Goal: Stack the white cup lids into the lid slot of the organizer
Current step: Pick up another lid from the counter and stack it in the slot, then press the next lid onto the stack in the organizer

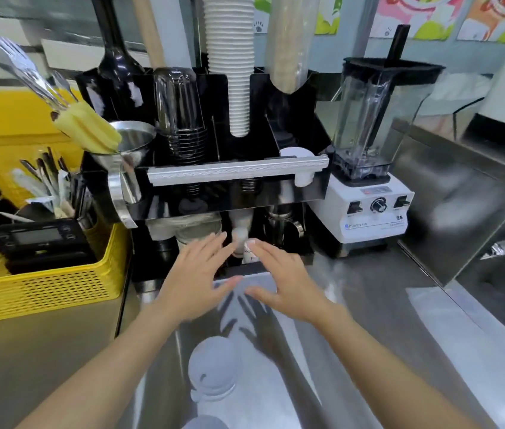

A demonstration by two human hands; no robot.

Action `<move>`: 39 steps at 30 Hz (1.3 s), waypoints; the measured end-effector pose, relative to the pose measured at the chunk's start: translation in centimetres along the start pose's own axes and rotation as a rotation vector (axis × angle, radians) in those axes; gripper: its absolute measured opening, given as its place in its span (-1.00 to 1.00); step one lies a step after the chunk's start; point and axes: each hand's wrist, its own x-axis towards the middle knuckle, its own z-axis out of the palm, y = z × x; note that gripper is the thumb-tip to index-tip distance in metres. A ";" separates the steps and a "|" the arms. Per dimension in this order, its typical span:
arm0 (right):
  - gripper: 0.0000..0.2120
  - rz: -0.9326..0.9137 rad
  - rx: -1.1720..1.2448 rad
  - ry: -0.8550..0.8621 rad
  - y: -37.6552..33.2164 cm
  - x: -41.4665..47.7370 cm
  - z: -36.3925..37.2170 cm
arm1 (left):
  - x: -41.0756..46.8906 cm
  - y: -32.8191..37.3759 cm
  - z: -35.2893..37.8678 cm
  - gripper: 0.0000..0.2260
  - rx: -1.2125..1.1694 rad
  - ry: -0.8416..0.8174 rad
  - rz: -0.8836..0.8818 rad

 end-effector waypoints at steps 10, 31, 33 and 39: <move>-0.12 0.140 -0.020 -0.555 -3.0 -6.6 9.6 | -12.2 -1.9 4.8 -0.16 -0.214 -0.479 -0.255; -0.29 0.028 0.059 0.089 -4.3 0.5 -7.9 | 0.7 3.2 -6.0 -0.30 -0.598 -0.009 -0.019; -0.27 0.037 0.028 0.155 -3.8 1.8 -10.4 | 3.8 4.0 -7.7 -0.29 -0.567 0.015 0.028; -0.32 0.069 -0.094 0.325 -0.6 5.7 -15.8 | 12.1 5.9 -10.4 -0.36 -0.502 0.078 0.134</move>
